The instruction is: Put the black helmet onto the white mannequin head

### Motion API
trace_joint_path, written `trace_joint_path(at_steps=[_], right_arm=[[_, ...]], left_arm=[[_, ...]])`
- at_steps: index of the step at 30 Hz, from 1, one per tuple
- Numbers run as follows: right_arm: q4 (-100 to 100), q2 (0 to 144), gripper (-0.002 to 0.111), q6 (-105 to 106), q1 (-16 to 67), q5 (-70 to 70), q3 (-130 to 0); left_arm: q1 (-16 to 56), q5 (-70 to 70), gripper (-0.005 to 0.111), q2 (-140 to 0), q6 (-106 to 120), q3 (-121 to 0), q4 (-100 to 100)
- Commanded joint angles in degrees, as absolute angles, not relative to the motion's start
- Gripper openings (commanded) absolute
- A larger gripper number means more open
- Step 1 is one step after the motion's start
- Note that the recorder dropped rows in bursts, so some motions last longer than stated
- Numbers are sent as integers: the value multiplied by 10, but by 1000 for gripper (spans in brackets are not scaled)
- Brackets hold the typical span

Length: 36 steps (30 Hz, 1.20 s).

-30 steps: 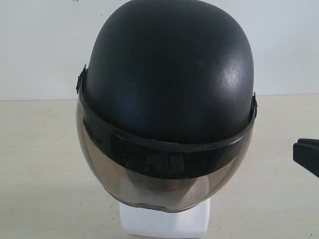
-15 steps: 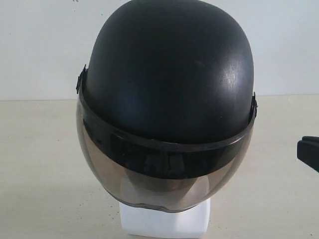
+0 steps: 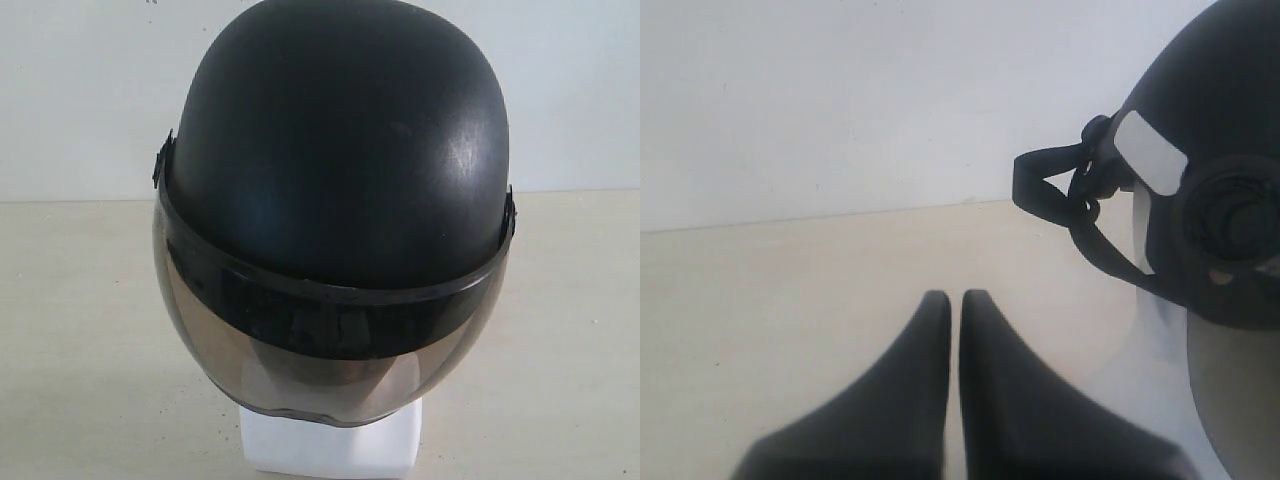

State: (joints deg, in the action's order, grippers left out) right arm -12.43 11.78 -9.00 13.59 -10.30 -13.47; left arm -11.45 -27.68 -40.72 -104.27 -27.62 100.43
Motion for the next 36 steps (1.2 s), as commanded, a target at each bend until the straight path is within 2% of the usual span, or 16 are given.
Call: trace_joint_path(at_steps=[1, 10, 19, 26, 31, 36], right_arm=[[-122, 81, 0, -103, 90, -94, -89], [-108, 0, 0, -134, 91, -78, 0], [-109, 0, 0, -130, 91, -102, 0], [-49, 0, 0, -87, 91, -193, 0], [0, 0, 0, -8, 91, -190, 0], [0, 0, 0, -20, 91, -192, 0]], left_arm=[[-117, -274, 4, -404, -1038, -275, 999], [-117, -274, 4, -404, -1038, -275, 999], [-117, -274, 4, -404, -1038, -275, 999], [-117, -274, 4, -404, -1036, -275, 999], [-117, -274, 4, -404, -1036, -275, 999], [-117, -274, 4, -404, -1036, -275, 999]])
